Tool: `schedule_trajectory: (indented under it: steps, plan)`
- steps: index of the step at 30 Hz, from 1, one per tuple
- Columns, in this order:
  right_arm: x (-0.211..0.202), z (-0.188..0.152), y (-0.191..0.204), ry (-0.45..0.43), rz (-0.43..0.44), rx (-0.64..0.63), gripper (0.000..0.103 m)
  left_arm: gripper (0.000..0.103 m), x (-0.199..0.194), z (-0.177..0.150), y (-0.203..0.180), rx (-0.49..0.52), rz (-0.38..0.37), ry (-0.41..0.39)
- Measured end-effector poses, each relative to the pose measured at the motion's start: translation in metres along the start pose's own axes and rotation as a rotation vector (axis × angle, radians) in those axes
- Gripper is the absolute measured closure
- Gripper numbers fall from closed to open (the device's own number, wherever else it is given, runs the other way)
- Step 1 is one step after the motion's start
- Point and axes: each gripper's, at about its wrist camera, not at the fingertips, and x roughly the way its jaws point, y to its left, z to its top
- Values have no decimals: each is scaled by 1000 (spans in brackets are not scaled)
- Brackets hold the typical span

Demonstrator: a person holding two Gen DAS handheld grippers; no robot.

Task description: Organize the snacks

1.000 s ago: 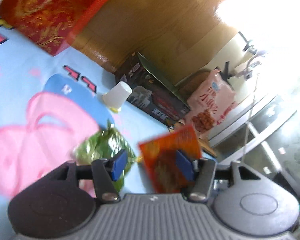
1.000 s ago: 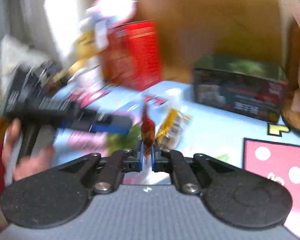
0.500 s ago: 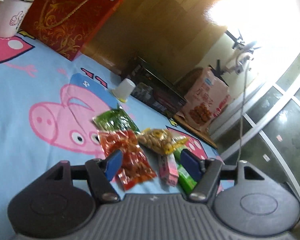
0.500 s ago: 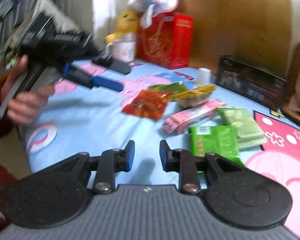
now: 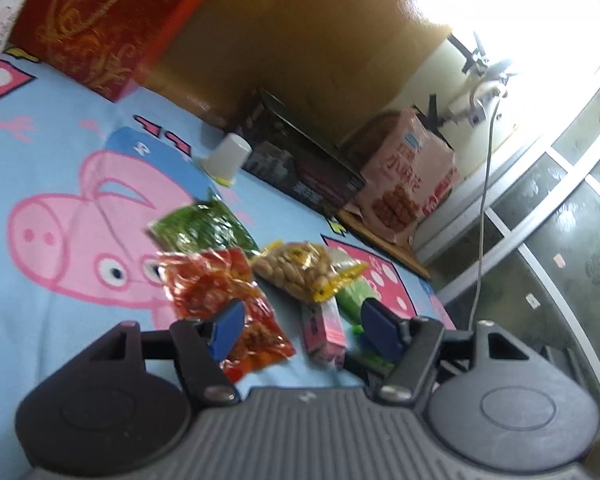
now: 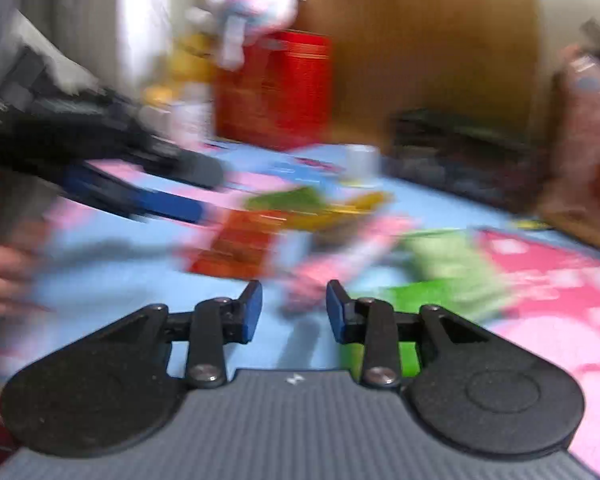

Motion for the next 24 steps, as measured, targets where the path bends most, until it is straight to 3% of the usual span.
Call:
schedule_trajectory:
  steps: [2, 5, 8, 11, 12, 13, 18, 21, 23, 24]
  plan:
    - [3, -4, -15, 16, -63, 70, 63, 37, 5, 0, -1, -6, -13, 9]
    - [-5, 4, -25, -15, 34, 167, 61, 37, 9, -5, -5, -11, -27, 11]
    - [-5, 13, -16, -45, 134, 178, 46, 37, 8, -7, -6, -21, -28, 7]
    - [14, 19, 0, 4, 120, 149, 45, 37, 5, -8, -8, -27, -24, 3]
    - [23, 18, 2, 27, 104, 134, 47, 37, 4, -8, -8, -26, -22, 3]
    - [29, 17, 1, 48, 108, 137, 65, 37, 3, -8, -9, -24, -21, 3]
    - [2, 3, -30, 63, 155, 174, 75, 37, 4, -11, -16, -8, -36, 18]
    - [-36, -21, -51, 74, 263, 146, 75, 37, 12, -14, -22, 7, -66, 48]
    - [-61, -35, -59, 66, 214, 124, 78, 37, 20, -17, -28, 24, -82, 70]
    - [-71, -43, -67, 67, 135, 138, 78, 37, 25, -18, -33, 34, -87, 82]
